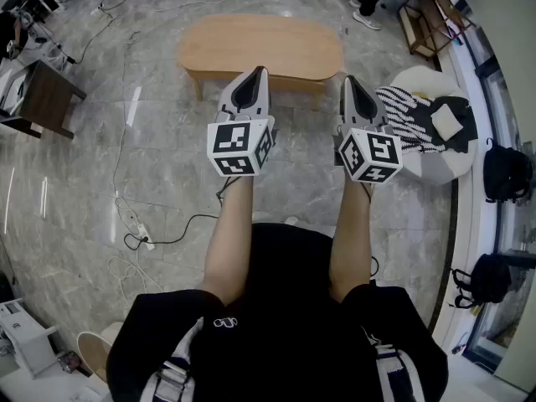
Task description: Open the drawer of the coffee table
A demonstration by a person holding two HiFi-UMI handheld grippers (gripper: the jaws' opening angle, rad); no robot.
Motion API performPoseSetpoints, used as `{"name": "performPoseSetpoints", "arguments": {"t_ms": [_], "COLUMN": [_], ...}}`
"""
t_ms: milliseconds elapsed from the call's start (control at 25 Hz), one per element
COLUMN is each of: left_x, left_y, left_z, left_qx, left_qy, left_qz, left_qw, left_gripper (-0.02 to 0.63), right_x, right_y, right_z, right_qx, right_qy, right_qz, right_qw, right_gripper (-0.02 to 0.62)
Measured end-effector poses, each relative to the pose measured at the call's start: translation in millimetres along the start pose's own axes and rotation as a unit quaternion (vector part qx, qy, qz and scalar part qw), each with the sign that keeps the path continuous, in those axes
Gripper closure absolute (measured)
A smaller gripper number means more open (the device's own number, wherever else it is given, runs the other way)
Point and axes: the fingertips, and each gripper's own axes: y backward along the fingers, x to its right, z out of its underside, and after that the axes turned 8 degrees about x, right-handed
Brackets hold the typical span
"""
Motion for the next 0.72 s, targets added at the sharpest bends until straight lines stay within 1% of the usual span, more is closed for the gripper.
{"name": "performPoseSetpoints", "arguments": {"t_ms": [120,320,440,720], "left_x": [-5.8,-23.9,-33.2,-63.3], "left_y": [-7.0,-4.9,-5.8,-8.3], "left_z": [1.2,11.8,15.5,13.7], "left_qx": [-0.003,-0.015,-0.021,-0.02], "left_qy": [-0.009,-0.01,-0.011,-0.005], "left_qz": [0.001,-0.006,-0.007,-0.014], "left_qw": [1.0,0.9998,0.9997,0.9997], "left_gripper": [0.594,0.594,0.594,0.594], "right_x": [3.6,8.4,13.1,4.0], "right_y": [-7.0,-6.5,-9.2,-24.2], "right_z": [2.1,17.4,21.4,18.9], "right_qx": [0.003,0.004,0.005,0.014], "right_qy": [-0.002,-0.018,-0.027,-0.028], "right_qz": [0.012,0.052,0.068,0.077], "right_qw": [1.0,0.998,0.997,0.997], "right_gripper": [0.584,0.583,0.583,0.584]}}
